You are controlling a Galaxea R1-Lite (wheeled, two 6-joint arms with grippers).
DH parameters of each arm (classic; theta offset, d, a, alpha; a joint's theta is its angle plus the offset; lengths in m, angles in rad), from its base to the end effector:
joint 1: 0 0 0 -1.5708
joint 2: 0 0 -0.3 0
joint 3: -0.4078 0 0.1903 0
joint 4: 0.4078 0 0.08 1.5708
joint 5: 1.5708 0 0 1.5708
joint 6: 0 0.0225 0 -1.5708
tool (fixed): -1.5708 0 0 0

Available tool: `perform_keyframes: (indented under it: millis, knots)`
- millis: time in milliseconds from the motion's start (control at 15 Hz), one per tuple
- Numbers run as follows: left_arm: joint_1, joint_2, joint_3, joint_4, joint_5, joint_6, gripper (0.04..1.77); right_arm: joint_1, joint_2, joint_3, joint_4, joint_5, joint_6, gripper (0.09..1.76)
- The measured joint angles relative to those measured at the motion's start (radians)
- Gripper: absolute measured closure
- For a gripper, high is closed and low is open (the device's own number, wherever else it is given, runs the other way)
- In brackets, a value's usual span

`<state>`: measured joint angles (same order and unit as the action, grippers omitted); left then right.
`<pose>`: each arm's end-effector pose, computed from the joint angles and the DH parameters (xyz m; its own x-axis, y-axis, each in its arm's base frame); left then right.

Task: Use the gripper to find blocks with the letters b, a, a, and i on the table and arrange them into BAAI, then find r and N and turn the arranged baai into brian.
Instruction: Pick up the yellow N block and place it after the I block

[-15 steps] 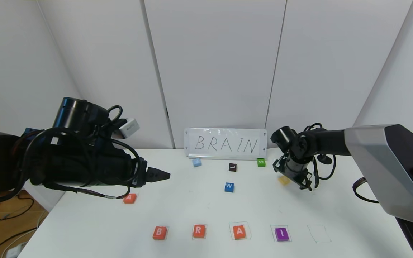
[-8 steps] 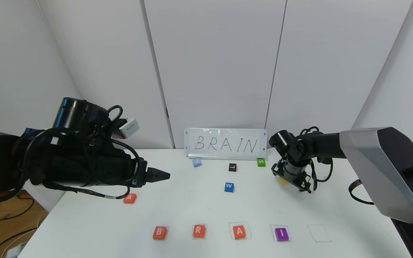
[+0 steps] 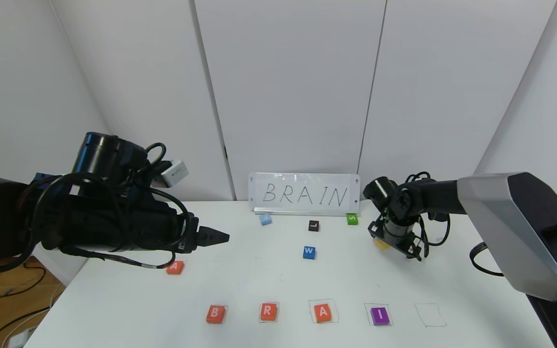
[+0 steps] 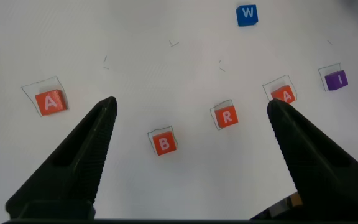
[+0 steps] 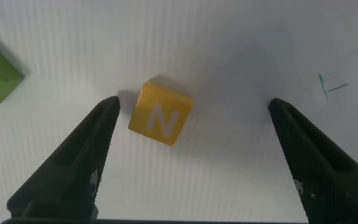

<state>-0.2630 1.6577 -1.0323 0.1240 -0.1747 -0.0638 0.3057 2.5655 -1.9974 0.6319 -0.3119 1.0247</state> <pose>0.2758 -0.0783 0.1882 0.6510 -0.3553 -0.6708 0.3362 0.9273 -0.1648 0.4562 0.1367 0.0385 0.4212 -0.1889 -0.8871 0.6659 0.7285 0.1611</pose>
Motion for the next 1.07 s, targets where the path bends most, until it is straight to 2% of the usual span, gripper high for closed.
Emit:
perform_keyframes:
  millis: [1067]
  knots:
    - [-0.001, 0.004, 0.000, 0.000, 0.001, 0.000, 0.09, -0.002, 0.003, 0.002, 0.024, 0.000, 0.000, 0.14]
